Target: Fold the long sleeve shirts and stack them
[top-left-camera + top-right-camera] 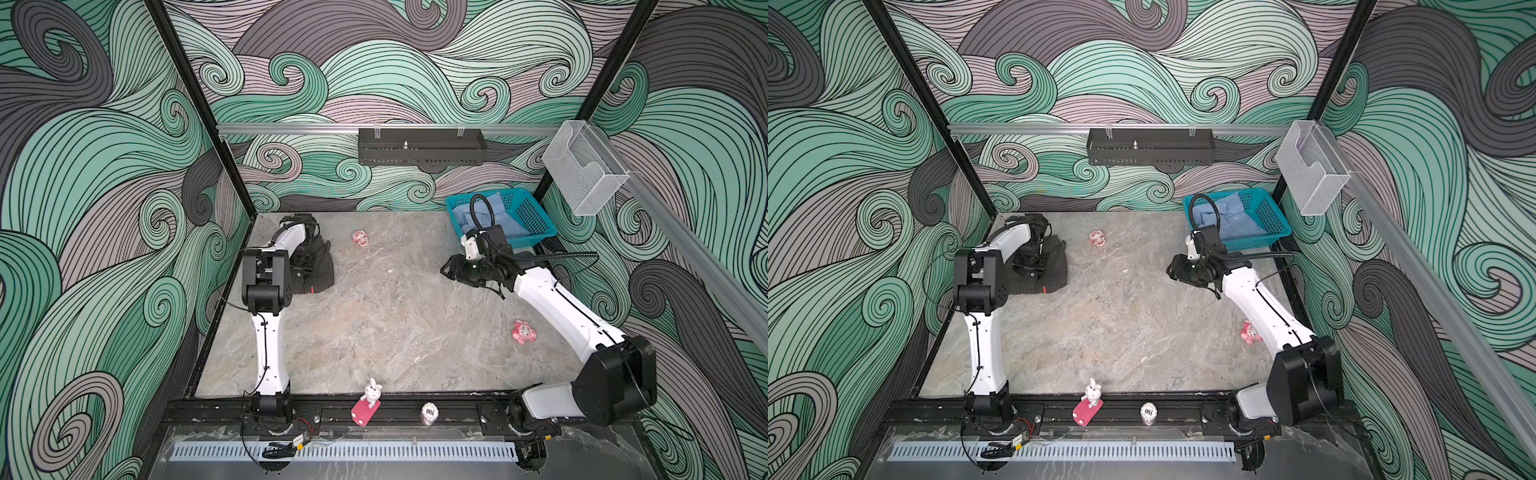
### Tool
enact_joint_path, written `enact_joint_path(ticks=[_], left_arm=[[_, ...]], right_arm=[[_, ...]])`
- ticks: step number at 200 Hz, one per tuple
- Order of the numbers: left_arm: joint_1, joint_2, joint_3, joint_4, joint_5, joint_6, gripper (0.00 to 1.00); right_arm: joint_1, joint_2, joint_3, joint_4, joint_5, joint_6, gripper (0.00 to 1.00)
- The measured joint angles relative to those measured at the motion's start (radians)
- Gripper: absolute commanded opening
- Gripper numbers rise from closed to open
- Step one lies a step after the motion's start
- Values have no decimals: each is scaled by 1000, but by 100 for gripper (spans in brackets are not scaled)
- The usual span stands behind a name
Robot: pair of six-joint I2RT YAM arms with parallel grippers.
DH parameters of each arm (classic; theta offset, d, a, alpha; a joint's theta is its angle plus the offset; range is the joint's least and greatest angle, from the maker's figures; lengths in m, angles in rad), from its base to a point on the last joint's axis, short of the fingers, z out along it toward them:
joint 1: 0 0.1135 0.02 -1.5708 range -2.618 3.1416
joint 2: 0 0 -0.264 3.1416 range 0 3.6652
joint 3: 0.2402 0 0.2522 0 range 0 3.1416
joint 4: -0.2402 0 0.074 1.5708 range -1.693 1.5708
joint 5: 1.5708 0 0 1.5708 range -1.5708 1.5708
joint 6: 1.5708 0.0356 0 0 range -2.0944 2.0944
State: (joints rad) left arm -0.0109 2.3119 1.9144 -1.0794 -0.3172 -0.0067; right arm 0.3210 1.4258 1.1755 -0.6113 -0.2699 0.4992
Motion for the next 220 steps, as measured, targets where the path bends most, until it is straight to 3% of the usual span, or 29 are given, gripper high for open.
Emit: enact_joint_path(ticks=[62,129,156,201,220], left_arm=[[50,219,377,97,0,126,58],[68,214,380,229,15,222,59],[68,-48,82,339,47,202,63],[66,-864,-509,732,137,139,74],[66,-1126,-710,885,145,110,81]], right_arm=[[0,86,16,8,0,3,53],[0,112,32,28,11,-18,57],[0,-7,-41,108,83,-59,58],[-1,-327,-271,348,250,-221,70],[-1,-453,-439,534,313,-327,77]])
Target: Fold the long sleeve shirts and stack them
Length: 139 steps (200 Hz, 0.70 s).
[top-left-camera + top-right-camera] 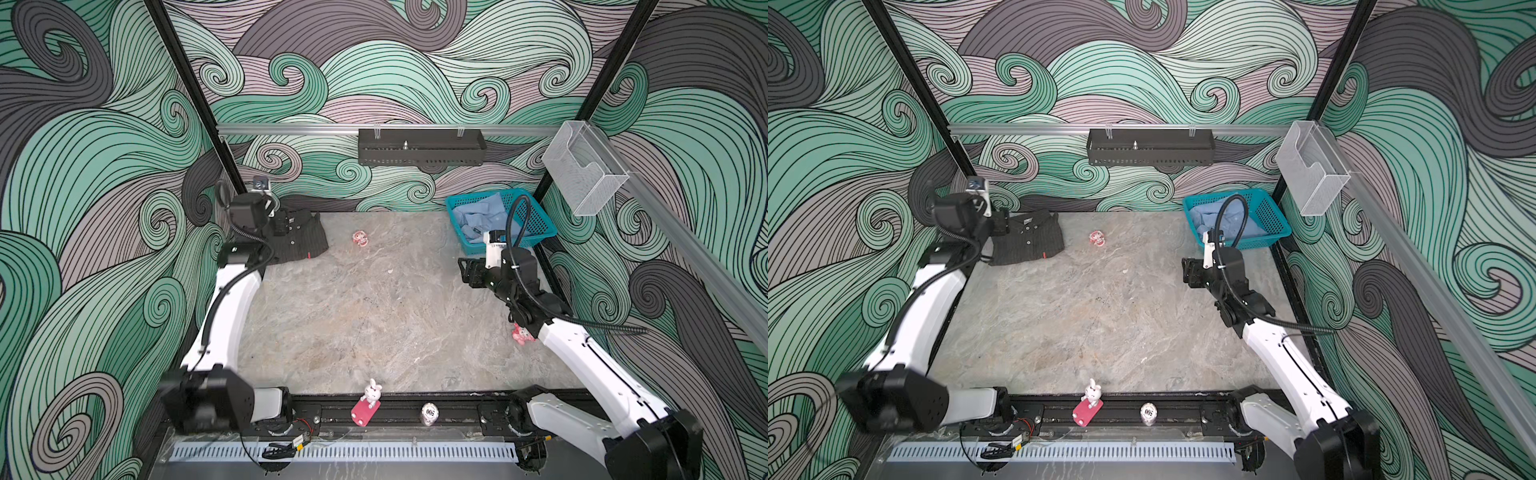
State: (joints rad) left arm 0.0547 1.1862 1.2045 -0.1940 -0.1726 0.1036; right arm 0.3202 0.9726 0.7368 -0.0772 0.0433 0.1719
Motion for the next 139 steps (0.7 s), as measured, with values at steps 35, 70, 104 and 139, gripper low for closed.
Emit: enact_joint_path(ticks=[35,70,104,139], left_arm=[[0,-242,-352,156,-20,-86,84],[0,-246,-595,163,-57,-231,85],[0,-238,-711,229,-112,-380,99],[-7,-232,-825,308,-185,-438,98]], right_arm=[[-2,-143,-272,243,148,-171,89],[-34,-134,-393,421,279,-256,100],[-119,-30,-472,566,301,-260,99],[-199,164,-501,739,277,-238,100]])
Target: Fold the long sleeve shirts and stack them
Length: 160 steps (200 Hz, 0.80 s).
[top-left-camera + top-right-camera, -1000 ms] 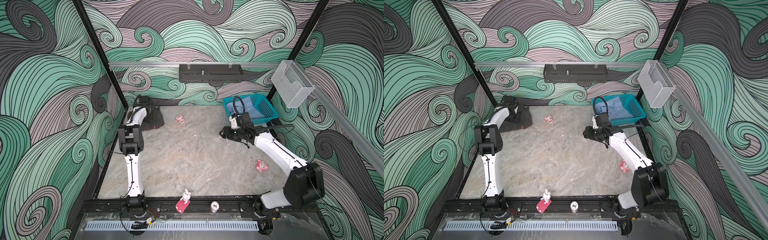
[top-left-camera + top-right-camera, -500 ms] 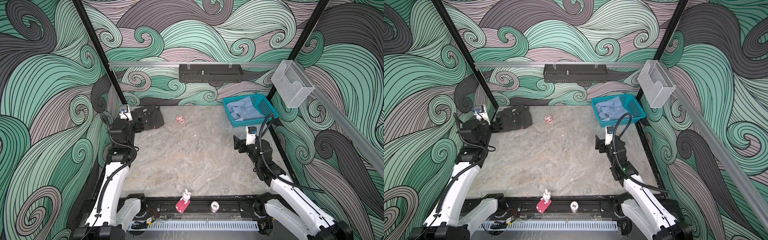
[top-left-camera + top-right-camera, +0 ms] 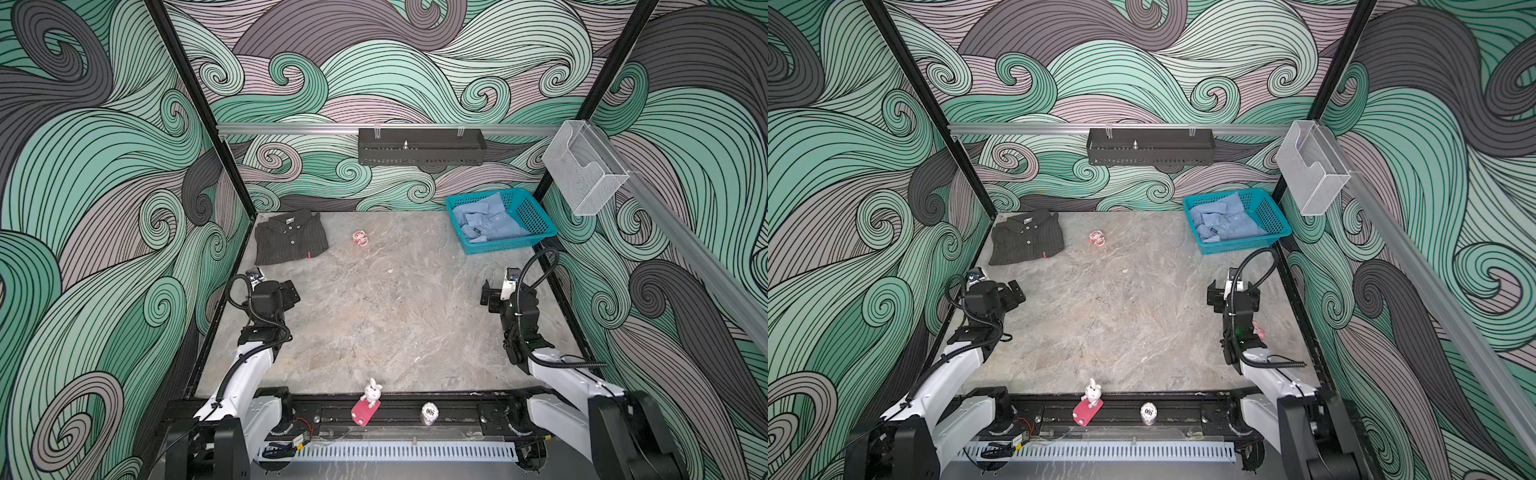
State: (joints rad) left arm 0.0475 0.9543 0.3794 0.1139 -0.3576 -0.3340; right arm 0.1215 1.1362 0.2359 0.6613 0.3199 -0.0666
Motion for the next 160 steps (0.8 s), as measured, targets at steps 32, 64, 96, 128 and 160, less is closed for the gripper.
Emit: enact_joint_path(ticks=[32,64,96,128,160], left_arm=[[-5,45,-27,81,-43,-2,99],[-5,134,-45,209,-63,23,98],[-4,256,-51,343,-53,80,98],[-4,402,-39,488,-27,128,97],[-4,537,-10,598,35,183,96]], right_arm=[[-50,188,-14,189,-47,28,100],[-66,386,4,348,-101,45,100],[-71,414,79,298,-168,43,99],[-77,409,145,276,-209,43,100],[-78,409,146,224,-231,42,100]])
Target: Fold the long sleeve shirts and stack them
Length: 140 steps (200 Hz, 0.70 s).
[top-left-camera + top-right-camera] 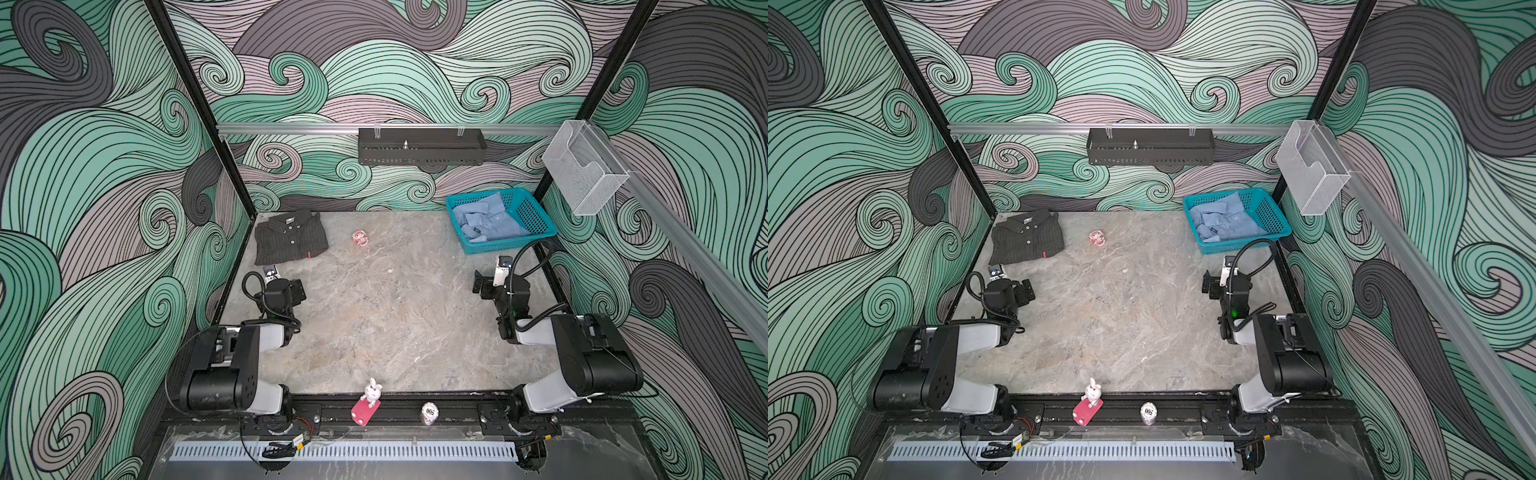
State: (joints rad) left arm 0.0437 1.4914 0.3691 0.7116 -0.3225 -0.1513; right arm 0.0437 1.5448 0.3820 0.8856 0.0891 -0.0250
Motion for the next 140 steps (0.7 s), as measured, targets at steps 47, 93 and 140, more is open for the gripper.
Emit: enact_joint_path(ticks=[47,93,140], left_arm=[[0,51,46,10,60,48,99],[0,47,57,-12,70,51,98],[0,43,58,-17,71,51,99]], right_arm=[[0,0,5,-37,-19,-1,100],[-3,0,11,-38,-22,-1,100],[-4,0,11,-39,-23,-1,99]])
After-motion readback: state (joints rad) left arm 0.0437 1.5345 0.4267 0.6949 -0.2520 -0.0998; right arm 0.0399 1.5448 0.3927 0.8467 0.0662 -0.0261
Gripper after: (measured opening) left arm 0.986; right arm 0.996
